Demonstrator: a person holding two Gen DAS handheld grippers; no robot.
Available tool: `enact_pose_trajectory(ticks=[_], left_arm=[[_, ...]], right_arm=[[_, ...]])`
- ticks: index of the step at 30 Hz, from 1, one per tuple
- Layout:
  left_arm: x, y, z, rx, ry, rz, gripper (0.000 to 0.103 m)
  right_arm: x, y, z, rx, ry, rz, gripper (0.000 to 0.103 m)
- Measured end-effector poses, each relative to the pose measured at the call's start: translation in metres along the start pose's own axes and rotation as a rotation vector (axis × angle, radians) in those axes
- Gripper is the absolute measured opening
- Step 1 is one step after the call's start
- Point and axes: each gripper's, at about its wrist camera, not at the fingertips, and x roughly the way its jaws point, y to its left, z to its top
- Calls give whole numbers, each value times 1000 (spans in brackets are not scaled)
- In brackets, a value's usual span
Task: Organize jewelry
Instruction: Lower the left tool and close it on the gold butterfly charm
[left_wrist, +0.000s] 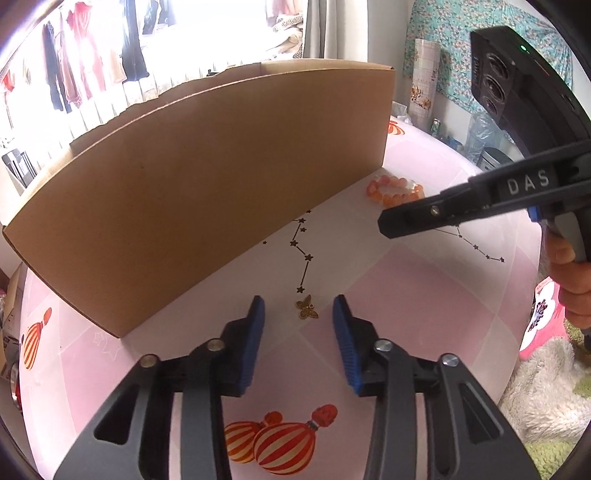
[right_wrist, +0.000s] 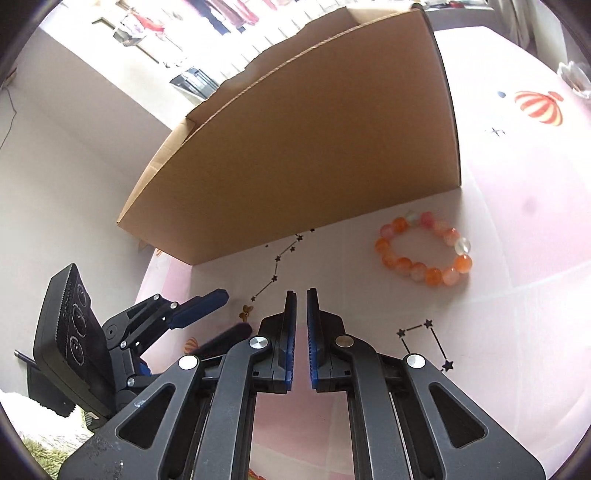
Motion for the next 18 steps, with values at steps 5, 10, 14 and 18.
enact_pose_trajectory(ticks=[5,10,14,18], left_arm=[[4,-4,5,-3,14,2,16],[5,-7,8,8,22,8,14],[10,-7,10,0,23,-3,7],[8,-10,9,18,18,15,6]], right_arm=[[-3,-9,2,16,-7,7,7],[-2,-13,4,16,-13,7,7],[-17,-23,5,21,-17,4,7],[-26,-25,5,19,-28,-11,7]])
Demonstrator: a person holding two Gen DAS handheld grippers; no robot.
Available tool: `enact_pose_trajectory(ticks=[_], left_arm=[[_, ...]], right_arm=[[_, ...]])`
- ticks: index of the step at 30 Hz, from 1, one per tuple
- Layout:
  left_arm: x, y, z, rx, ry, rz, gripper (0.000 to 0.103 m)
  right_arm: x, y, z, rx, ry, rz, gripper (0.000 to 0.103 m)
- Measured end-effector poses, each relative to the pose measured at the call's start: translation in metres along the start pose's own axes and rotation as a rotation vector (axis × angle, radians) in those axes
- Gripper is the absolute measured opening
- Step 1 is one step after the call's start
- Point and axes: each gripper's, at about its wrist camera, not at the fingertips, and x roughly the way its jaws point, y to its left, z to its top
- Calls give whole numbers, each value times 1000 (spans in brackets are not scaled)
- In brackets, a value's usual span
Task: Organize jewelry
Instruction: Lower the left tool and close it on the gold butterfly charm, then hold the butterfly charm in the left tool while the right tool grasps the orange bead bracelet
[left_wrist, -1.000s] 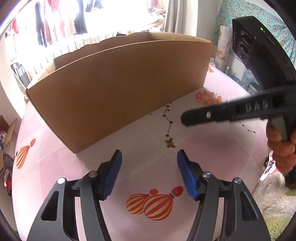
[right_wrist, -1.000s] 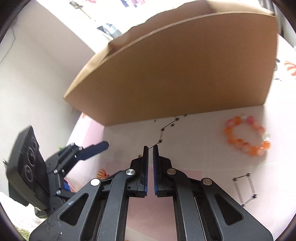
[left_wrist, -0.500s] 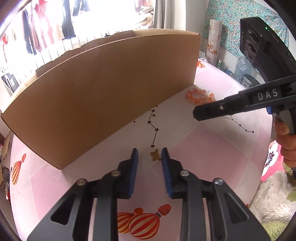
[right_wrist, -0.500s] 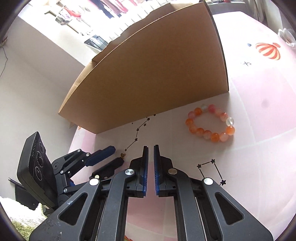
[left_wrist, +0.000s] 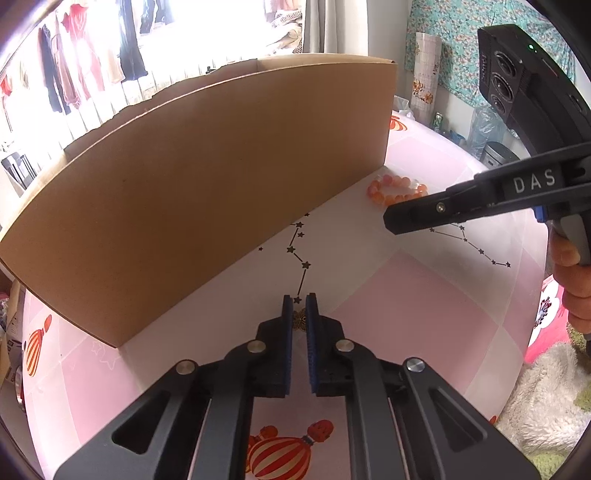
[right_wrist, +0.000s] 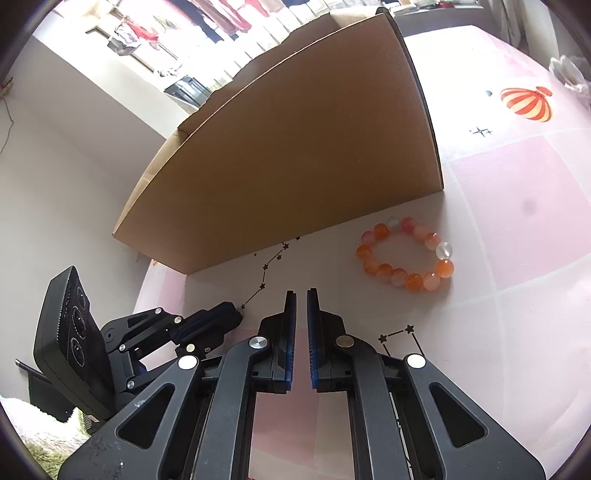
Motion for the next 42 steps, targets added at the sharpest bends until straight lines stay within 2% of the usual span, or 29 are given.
enact_pose_trajectory(ticks=[5,9,13,21,24,30,31,34,36,42], left_arm=[[-1,1,0,-13,-2,2,6],[-5,5,-2,-23,-7,5,6],[-7,8,-4,-35,-14,9,6],[-16,16,-12,-51,-32,15,6],[-19,19,-14,-51,-37,15,6],[-21,21,-18,-51,-38,16,6],[-21,21,-19,-52,-38,16,6],[-19,19,-15,-57,-36,14,6],[-19,19,-15,-58,-37,13,6],[-21,21,-17,-60,-47,17,6]], right_arm=[[-4,6,0,-35,-28,-54,7],[-10,14,2,-111,-62,-137,17],[-11,22,7,-196,-80,-223,19],[9,19,16,-297,-33,-366,19],[17,14,17,-294,-8,-396,19],[26,23,15,-358,-13,-452,19],[26,24,15,-364,-13,-456,19],[25,24,15,-354,-17,-452,9],[24,24,20,-324,-25,-440,7],[4,1,27,-132,-75,-306,7]])
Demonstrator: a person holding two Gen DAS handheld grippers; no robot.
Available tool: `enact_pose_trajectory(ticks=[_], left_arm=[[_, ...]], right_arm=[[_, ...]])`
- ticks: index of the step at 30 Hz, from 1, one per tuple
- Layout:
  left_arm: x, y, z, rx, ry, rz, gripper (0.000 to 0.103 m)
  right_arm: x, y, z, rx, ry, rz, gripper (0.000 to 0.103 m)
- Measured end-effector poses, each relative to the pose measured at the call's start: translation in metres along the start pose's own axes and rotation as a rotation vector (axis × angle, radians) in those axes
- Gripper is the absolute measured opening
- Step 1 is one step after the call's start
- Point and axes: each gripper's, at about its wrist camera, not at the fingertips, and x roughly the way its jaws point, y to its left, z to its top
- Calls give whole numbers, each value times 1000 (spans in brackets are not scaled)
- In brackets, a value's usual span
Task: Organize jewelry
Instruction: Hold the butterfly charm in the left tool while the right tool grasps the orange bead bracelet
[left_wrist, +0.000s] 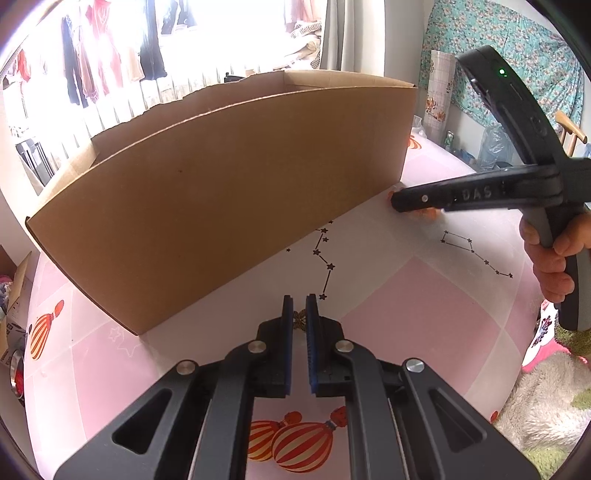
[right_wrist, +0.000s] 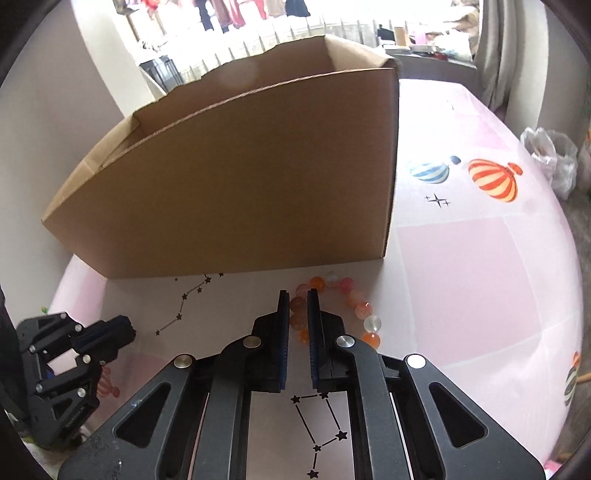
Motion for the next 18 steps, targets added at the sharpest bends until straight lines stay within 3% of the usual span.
enact_pose_trajectory(ticks=[10,18], left_arm=[[-10,0,0,3,-30,7,6],[-26,1,10,5,-77,14,6]], right_arm=[[-44,-44,-1,238,-112,176,7],[-64,-42,8,282,-168,232,7]])
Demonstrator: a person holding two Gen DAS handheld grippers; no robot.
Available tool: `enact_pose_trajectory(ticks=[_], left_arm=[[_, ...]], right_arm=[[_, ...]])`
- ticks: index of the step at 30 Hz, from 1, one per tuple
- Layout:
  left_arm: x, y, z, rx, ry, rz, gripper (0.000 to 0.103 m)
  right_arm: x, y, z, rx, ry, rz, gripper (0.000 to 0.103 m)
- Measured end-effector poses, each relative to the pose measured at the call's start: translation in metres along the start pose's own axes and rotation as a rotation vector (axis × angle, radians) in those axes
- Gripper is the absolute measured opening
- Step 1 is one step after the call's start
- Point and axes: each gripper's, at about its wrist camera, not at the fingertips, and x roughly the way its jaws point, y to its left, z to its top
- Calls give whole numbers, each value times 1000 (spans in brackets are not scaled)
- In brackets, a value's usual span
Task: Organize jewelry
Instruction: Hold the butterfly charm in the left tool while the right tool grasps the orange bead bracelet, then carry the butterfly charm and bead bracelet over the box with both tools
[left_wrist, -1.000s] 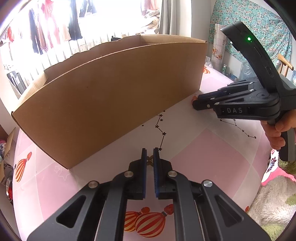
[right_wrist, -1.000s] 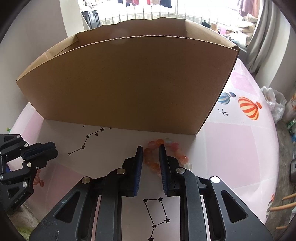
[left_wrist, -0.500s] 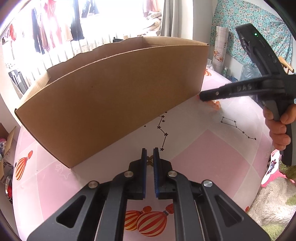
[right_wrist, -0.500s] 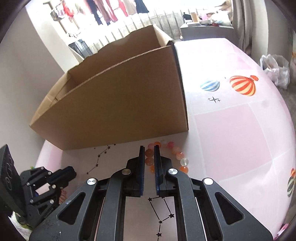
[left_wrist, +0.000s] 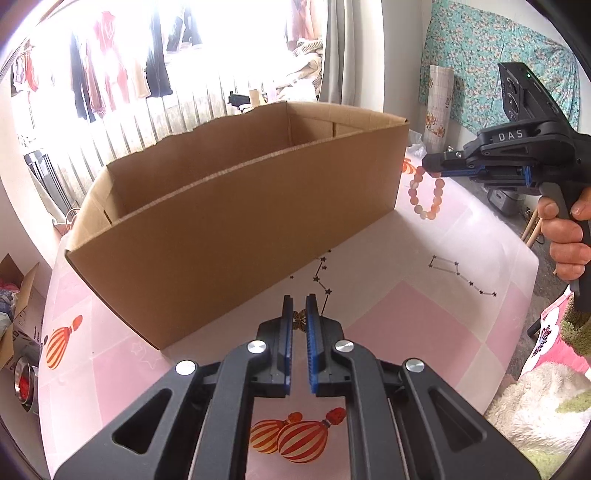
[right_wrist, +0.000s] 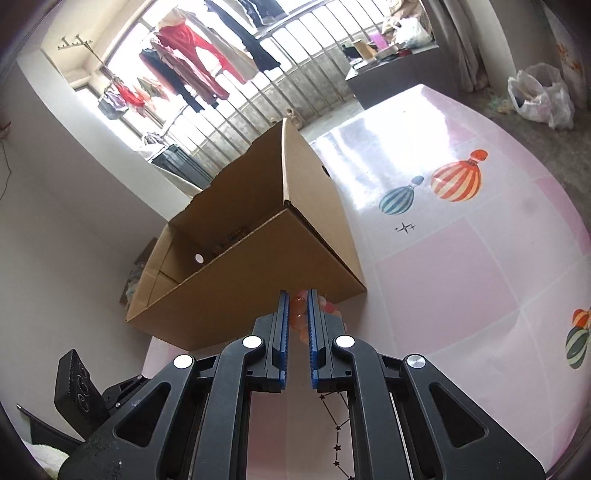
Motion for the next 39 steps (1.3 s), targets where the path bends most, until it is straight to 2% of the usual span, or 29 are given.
enact_pose_trajectory(ticks=[6,13,18,22,28,31,35,39], left_arm=[[-26,3,21,7,-93,-14,6],[-54,17,63,7,-207,-75,6],[-45,31,96,-10,-219,-101,6],[-17,49,113,-63,-114,-149,6],[60,79,125,-190,182,-248,6],[86,90,126,-211,281,-250,6],[108,99,124,-254,387,-274,6],[115,101,125,-259,425,-276,6]], right_arm=[[-15,15,9,-19,-48,36,7],[-43,47,37,-113,-135,107,7],[-32,72,62,-186,-135,167,7],[-8,82,75,-233,-104,174,7],[37,78,85,-254,12,156,7],[56,76,88,-270,78,147,7],[71,74,89,-293,130,127,7],[73,74,90,-297,140,123,7]])
